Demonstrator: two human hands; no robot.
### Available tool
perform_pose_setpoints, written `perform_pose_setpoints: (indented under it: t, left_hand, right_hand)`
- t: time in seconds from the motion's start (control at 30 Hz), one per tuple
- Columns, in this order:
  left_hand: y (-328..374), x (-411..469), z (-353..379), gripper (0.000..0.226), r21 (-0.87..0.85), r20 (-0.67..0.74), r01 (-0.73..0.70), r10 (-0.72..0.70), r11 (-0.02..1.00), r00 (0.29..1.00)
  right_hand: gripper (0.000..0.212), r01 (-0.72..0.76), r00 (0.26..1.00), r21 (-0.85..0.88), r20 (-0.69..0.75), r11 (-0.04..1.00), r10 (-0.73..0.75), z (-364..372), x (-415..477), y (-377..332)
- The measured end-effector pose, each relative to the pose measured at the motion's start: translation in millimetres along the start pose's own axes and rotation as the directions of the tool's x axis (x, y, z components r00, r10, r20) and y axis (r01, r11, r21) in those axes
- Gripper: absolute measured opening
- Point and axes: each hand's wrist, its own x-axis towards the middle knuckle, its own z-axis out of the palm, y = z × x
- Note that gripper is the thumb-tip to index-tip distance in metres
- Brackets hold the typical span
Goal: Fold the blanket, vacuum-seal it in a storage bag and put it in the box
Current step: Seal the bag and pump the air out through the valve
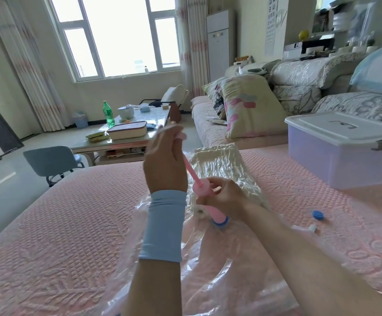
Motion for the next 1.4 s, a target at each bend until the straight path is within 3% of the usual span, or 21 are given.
perform_pose_setpoints:
  t: [0.07, 0.13, 0.2, 0.3, 0.4, 0.5, 0.57, 0.67, 0.73, 0.8, 0.9, 1.0, 1.1, 1.17, 1.2, 1.27, 1.33, 1.4]
  left_hand:
    - [-9, -22, 16, 0.018, 0.061, 0.25, 0.056, -0.07, 0.997, 0.966]
    - [-15, -41, 29, 0.018, 0.143, 0.499, 0.106, -0.164, 0.984, 0.851]
    - [-17, -44, 33, 0.018, 0.203, 0.576, 0.119, -0.217, 0.972, 0.788]
    - [-11, -28, 22, 0.016, 0.197, 0.464, 0.014, -0.106, 0.98, 0.88]
    - [-3, -7, 1, 0.015, 0.078, 0.161, -0.051, 0.037, 0.996, 0.986]
    - [-4, 4, -6, 0.015, 0.013, -0.056, -0.039, 0.039, 0.999, 0.998]
    - [-8, -1, 1, 0.015, -0.011, -0.055, -0.021, 0.02, 1.0, 0.998]
    - [-18, -26, 18, 0.015, 0.017, 0.261, 0.049, -0.051, 0.999, 0.964]
    - [-23, -40, 28, 0.018, 0.067, 0.505, 0.133, -0.149, 0.989, 0.85]
    - [-24, -44, 31, 0.017, 0.114, 0.593, 0.156, -0.193, 0.981, 0.782]
    - [-16, -31, 17, 0.015, 0.091, 0.488, 0.039, -0.079, 0.995, 0.869]
    - [-8, -7, -7, 0.017, 0.054, 0.228, -0.094, 0.079, 0.994, 0.97]
    - [-6, 8, -20, 0.018, 0.045, -0.005, -0.115, 0.115, 0.992, 0.993]
    - [-8, 4, -14, 0.019, 0.019, -0.071, -0.074, 0.075, 0.997, 0.995]
    - [-9, -3, -8, 0.018, 0.001, -0.036, -0.046, 0.046, 0.999, 0.998]
    - [-13, -21, 6, 0.016, -0.022, 0.207, 0.037, -0.032, 0.999, 0.978]
    - [-17, -37, 18, 0.016, 0.036, 0.471, 0.133, -0.134, 0.991, 0.872]
    - [-17, -41, 22, 0.015, 0.085, 0.546, 0.16, -0.181, 0.983, 0.818]
  right_hand:
    - [0.053, 0.0, 1.0, -0.022, -0.023, 1.0, -0.001, 1, 1, 1]
    - [0.049, 0.007, 0.999, -0.045, -0.04, 0.999, -0.009, 0, 1, 2]
    - [0.047, 0.009, 0.999, -0.084, -0.05, 0.996, -0.014, -2, 0, 2]
    - [0.059, 0.016, 0.998, -0.11, -0.06, 0.994, -0.022, -4, -2, 2]
    - [0.054, 0.022, 0.999, -0.119, -0.041, 0.993, -0.027, -3, -2, 2]
    - [0.054, 0.03, 0.999, -0.114, -0.016, 0.993, -0.032, -1, -2, 2]
    - [0.056, 0.025, 0.999, -0.121, -0.027, 0.992, -0.028, 0, -1, 2]
    - [0.06, 0.022, 0.999, -0.116, -0.044, 0.993, -0.027, 1, -2, 1]
    - [0.057, 0.018, 0.999, -0.118, -0.044, 0.993, -0.023, -1, -2, 0]
    - [0.053, 0.008, 0.999, -0.105, -0.036, 0.994, -0.012, -3, -3, 0]
    - [0.051, 0.024, 0.999, -0.106, -0.035, 0.994, -0.028, -3, -5, 1]
    - [0.05, 0.039, 0.999, -0.108, -0.018, 0.993, -0.041, -3, -6, 0]
    - [0.049, 0.046, 0.999, -0.114, 0.008, 0.992, -0.046, 0, -5, 1]
    - [0.053, 0.041, 0.999, -0.12, -0.003, 0.992, -0.042, 1, -6, 1]
    - [0.053, 0.038, 0.999, -0.122, -0.011, 0.992, -0.04, 1, -6, 1]
    - [0.052, 0.036, 0.999, -0.123, -0.029, 0.992, -0.04, 1, -5, 1]
    - [0.05, 0.036, 0.998, -0.124, -0.04, 0.992, -0.041, 0, -5, 0]
    - [0.05, 0.029, 0.998, -0.123, -0.048, 0.992, -0.035, -1, -5, 0]
